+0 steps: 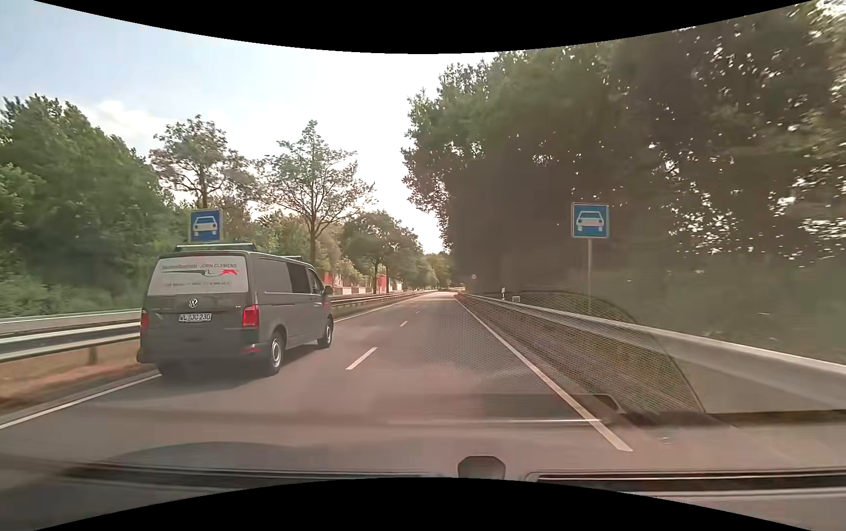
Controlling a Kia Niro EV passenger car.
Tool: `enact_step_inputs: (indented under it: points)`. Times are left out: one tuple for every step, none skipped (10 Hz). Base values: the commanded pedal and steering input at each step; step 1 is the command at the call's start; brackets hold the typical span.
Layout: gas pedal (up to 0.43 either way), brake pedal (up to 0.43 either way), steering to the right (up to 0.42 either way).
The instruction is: Follow the waypoints while adhering to traffic rules and regulations
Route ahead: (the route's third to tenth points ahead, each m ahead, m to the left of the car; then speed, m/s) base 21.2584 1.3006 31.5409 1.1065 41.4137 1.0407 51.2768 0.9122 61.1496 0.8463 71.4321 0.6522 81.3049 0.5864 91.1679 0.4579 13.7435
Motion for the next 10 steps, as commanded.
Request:
enact_step_inputs:
  points:
    - [0.248, 0.000, -0.003]
    - [0.248, 0.000, -0.003]
    - [0.248, 0.000, -0.003]
    - [0.248, 0.000, -0.003]
    - [0.248, 0.000, -0.003]
    - [0.248, 0.000, -0.003]
    - [0.248, 0.000, -0.002]
    - [0.248, 0.000, -0.001]
    - [0.248, 0.000, -0.001]
    - [0.240, 0.000, 0.000]
